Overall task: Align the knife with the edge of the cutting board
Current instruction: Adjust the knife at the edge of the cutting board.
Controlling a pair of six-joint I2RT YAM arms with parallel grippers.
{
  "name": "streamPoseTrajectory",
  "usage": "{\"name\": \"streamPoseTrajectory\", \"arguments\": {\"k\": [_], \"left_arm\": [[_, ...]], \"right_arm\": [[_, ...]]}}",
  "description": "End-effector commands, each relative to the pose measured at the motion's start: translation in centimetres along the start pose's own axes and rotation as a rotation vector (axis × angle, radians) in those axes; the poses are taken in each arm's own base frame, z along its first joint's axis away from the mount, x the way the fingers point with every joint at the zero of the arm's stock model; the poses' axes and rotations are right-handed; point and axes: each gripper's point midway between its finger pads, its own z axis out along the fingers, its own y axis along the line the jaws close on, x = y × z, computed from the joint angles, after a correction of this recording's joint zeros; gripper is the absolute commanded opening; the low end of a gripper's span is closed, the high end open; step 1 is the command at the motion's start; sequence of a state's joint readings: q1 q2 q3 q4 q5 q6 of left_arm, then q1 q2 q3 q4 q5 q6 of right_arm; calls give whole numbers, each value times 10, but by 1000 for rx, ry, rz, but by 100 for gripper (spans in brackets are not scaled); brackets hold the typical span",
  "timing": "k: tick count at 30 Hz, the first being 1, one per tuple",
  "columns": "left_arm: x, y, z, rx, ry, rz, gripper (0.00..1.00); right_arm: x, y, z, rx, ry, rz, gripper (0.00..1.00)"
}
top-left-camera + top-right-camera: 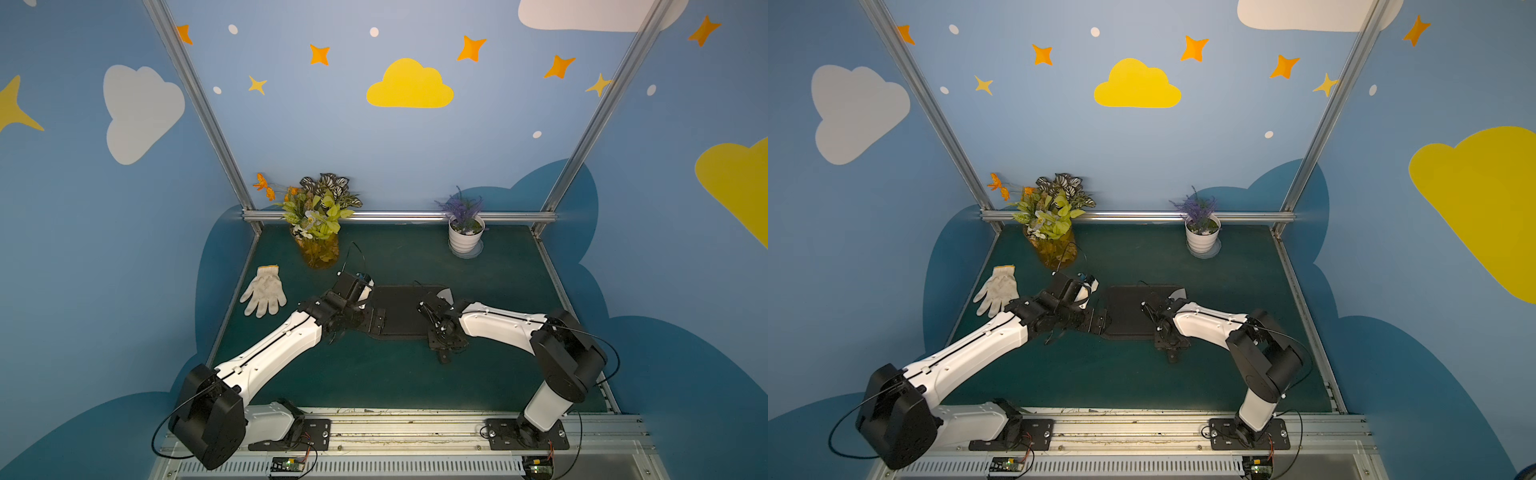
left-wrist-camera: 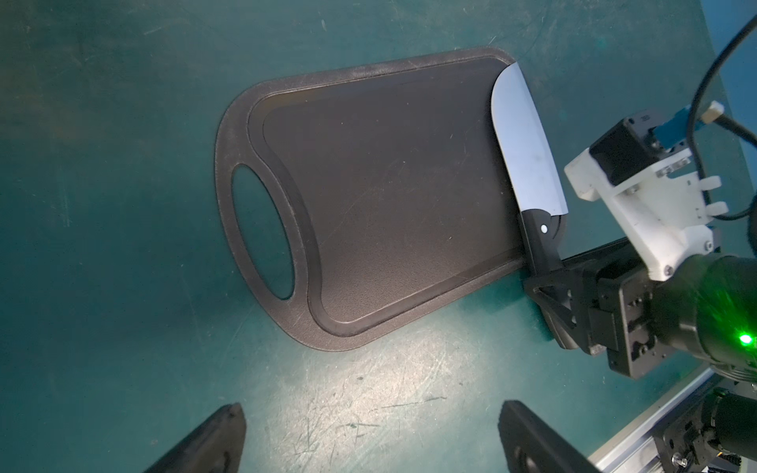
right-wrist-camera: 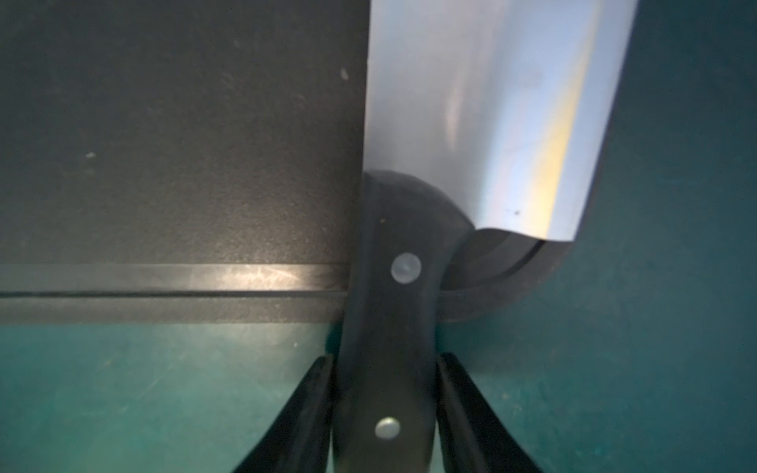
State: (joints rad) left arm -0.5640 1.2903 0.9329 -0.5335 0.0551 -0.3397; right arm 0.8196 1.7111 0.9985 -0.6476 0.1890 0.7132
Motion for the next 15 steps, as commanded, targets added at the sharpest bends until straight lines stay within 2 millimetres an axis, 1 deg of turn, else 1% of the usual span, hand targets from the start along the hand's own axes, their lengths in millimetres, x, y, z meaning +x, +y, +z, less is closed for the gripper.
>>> {"name": "streamPoseTrajectory", "arguments": {"k": [1,8,15], "left_arm": [[5,1,1,-4,14,15,100],[6,1,1,-5,18,15,100],[6,1,2,-5,17,15,100]], "right_arm": [[-3,1,1,-2,0,0,46],[-2,2,3,-11,1,4,46],[0,1,5,-11,0,3,42]]}}
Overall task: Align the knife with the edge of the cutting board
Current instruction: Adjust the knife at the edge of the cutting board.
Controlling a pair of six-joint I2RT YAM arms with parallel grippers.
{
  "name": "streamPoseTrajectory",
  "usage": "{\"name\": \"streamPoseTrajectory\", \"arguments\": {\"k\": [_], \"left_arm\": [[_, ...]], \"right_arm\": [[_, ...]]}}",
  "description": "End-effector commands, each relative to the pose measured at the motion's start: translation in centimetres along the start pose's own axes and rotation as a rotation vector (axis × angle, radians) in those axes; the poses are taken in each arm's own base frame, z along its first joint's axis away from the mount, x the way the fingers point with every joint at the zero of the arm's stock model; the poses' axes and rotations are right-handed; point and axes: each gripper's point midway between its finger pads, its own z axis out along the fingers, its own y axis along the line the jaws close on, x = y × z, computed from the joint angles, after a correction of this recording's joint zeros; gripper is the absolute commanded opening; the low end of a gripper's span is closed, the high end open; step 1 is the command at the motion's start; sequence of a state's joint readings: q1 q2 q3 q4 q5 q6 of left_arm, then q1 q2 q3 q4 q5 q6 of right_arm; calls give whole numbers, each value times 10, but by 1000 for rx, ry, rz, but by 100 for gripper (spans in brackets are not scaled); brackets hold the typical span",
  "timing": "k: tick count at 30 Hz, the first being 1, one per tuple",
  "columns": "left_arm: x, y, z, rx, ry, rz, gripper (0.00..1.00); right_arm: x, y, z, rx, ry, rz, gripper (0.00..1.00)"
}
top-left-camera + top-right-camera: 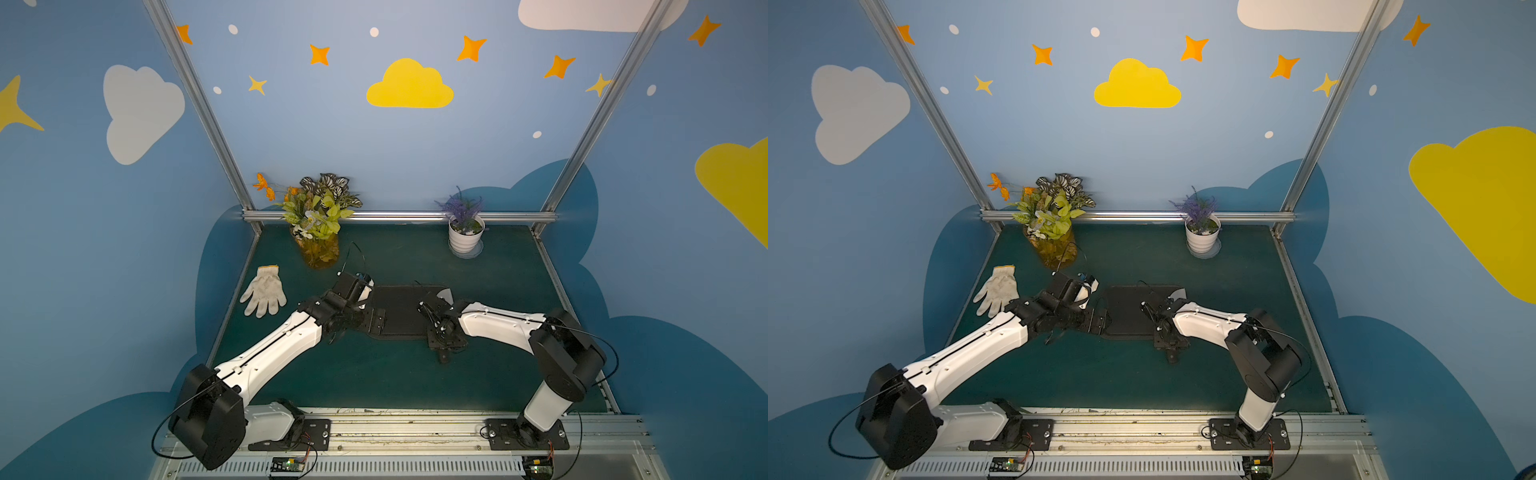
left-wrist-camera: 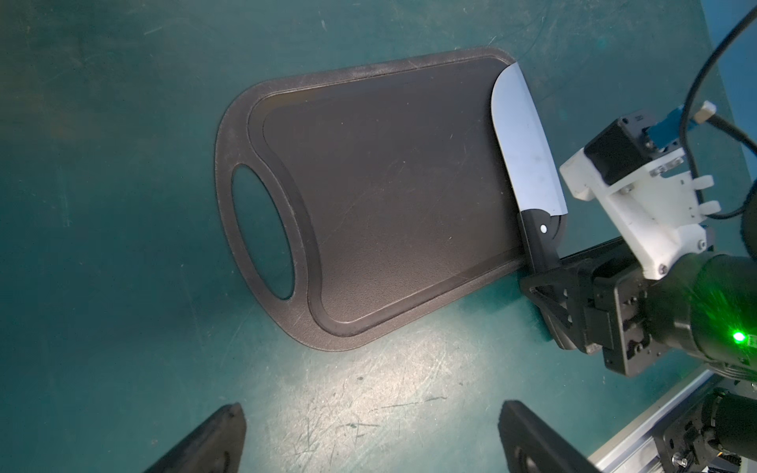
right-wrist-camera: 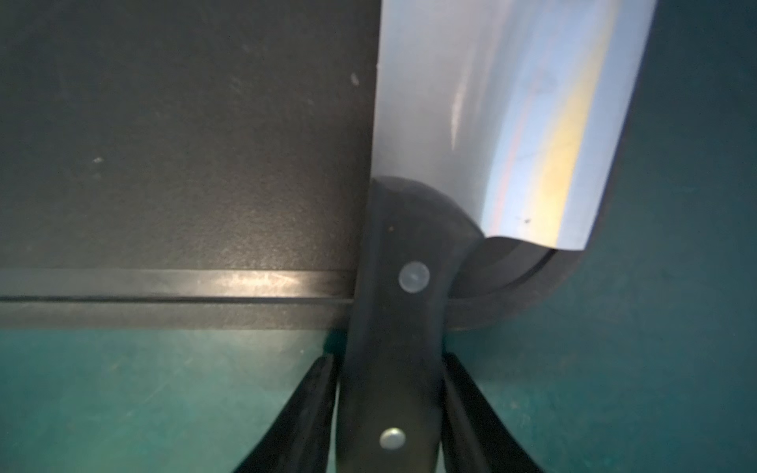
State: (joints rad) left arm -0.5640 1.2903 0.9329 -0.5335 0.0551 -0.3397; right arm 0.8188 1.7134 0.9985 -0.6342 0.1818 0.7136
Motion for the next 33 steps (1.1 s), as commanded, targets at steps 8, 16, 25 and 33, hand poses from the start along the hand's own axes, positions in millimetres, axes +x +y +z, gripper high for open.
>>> {"name": "streamPoseTrajectory", "arguments": {"k": [8,16,25,33], "left_arm": [[6,2,3,-7,22,14,100],[7,2,4,-9,24,14,100],[8,2,5,-9,29,14,100],[8,2,5,-9,29,13,100]], "right_arm": [[2,-3,6,4,4,0,39],[3,-6,5,5,2,2,37],[5,-8,6,4,3,1,37],[6,-10,5,3,0,2,35]]}}
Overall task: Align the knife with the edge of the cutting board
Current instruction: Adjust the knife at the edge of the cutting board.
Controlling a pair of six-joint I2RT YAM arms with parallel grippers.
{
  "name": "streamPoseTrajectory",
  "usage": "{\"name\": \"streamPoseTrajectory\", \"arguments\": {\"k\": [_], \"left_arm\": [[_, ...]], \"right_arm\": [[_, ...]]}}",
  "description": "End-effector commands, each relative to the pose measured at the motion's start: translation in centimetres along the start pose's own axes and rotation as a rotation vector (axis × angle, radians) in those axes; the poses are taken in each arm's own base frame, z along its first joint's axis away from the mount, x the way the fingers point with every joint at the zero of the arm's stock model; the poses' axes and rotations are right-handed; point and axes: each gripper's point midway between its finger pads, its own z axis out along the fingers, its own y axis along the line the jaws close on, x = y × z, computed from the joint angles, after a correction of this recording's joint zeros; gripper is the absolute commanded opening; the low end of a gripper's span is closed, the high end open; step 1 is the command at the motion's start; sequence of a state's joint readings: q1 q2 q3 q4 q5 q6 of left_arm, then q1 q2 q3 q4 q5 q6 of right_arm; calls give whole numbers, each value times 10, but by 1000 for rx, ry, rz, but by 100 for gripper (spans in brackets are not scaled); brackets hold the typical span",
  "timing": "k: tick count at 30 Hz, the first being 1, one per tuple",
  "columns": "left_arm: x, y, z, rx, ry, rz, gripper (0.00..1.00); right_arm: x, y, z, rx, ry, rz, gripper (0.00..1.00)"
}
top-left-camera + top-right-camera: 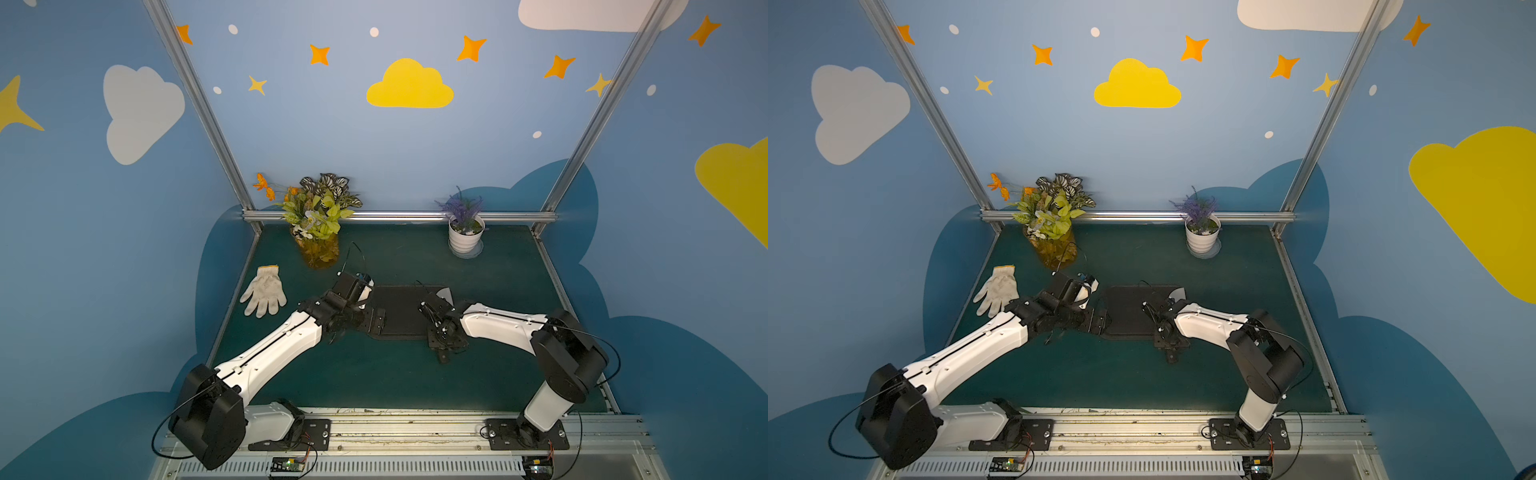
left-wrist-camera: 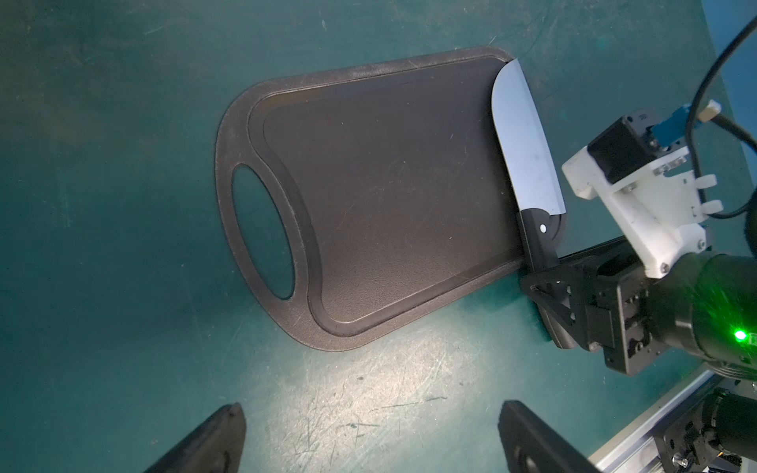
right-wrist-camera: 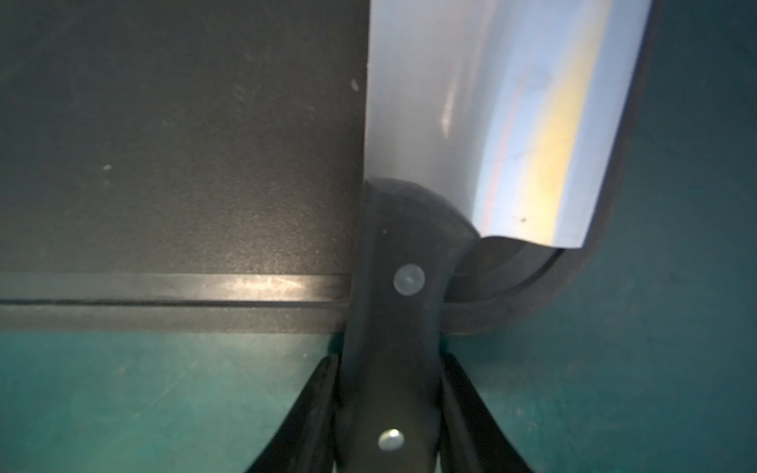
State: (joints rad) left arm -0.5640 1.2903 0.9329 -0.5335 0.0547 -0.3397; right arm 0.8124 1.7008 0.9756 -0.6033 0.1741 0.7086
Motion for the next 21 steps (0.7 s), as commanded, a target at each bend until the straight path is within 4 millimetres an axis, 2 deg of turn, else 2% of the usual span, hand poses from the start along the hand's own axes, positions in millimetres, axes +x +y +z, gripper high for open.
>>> {"name": "streamPoseTrajectory", "arguments": {"k": [1,21], "left_arm": [[8,2,5,-9,29,13,100],[8,2,4,-7,27,11,100]], "right_arm": [[6,-10,3,21,11,-2,34],[6,-13,-2,21,3,8,33]]}}
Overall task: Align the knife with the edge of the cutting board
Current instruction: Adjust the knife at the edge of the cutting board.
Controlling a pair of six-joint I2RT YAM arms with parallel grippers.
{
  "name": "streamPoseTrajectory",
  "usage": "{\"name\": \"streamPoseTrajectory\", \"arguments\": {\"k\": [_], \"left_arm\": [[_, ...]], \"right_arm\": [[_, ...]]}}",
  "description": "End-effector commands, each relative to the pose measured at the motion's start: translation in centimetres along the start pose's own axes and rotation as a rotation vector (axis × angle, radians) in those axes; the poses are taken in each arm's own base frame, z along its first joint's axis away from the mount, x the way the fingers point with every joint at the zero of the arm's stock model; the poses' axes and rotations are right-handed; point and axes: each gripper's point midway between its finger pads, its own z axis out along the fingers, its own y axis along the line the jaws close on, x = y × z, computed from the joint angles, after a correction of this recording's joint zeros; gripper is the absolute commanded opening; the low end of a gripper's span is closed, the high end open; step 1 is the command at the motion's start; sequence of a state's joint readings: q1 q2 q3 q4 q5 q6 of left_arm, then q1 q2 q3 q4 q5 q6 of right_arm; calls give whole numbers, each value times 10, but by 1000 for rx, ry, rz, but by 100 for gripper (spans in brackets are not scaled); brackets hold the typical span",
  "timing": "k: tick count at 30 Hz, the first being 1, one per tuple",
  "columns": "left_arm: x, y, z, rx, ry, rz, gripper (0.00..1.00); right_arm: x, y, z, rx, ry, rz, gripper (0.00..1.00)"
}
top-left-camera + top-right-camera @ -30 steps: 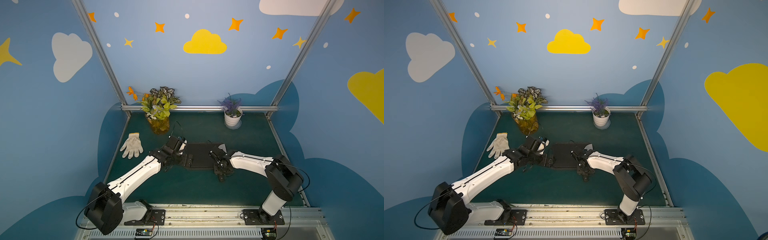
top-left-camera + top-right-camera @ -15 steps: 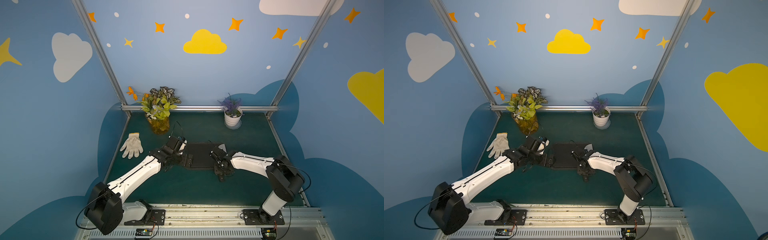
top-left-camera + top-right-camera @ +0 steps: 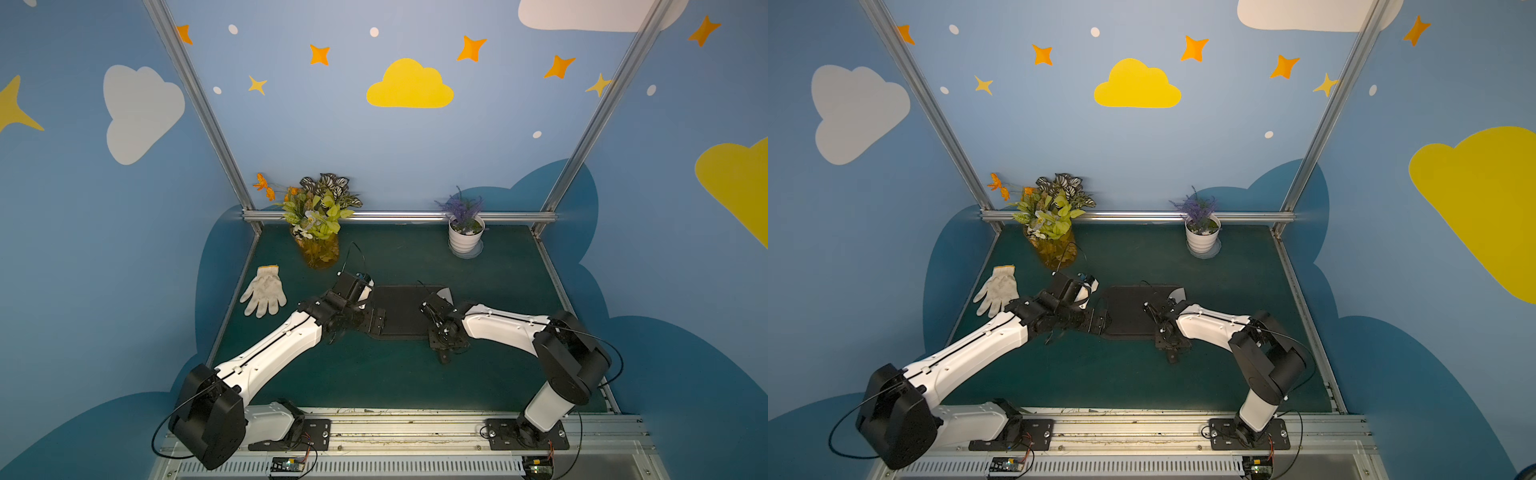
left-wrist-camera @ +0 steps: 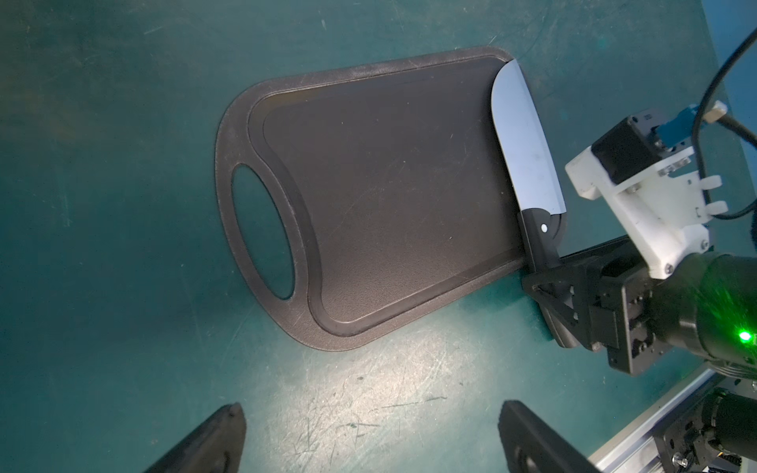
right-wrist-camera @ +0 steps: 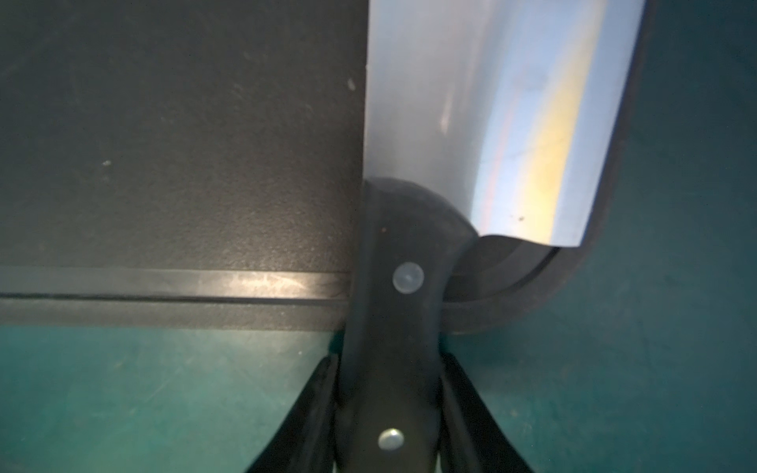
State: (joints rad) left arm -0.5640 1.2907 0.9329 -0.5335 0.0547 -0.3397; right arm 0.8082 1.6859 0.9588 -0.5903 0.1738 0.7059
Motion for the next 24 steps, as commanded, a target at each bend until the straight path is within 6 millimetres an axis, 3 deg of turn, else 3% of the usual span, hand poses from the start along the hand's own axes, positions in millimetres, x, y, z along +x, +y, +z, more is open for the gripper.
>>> {"name": "streamPoseTrajectory", "arguments": {"k": [1,24], "left_arm": [[8,2,4,-6,27,13,100],[7,2,3,-9,23,12,100]], "right_arm": [[6,-11,-1,27,12,4,33],[8,-11,-1,26,14,7,32]]}}
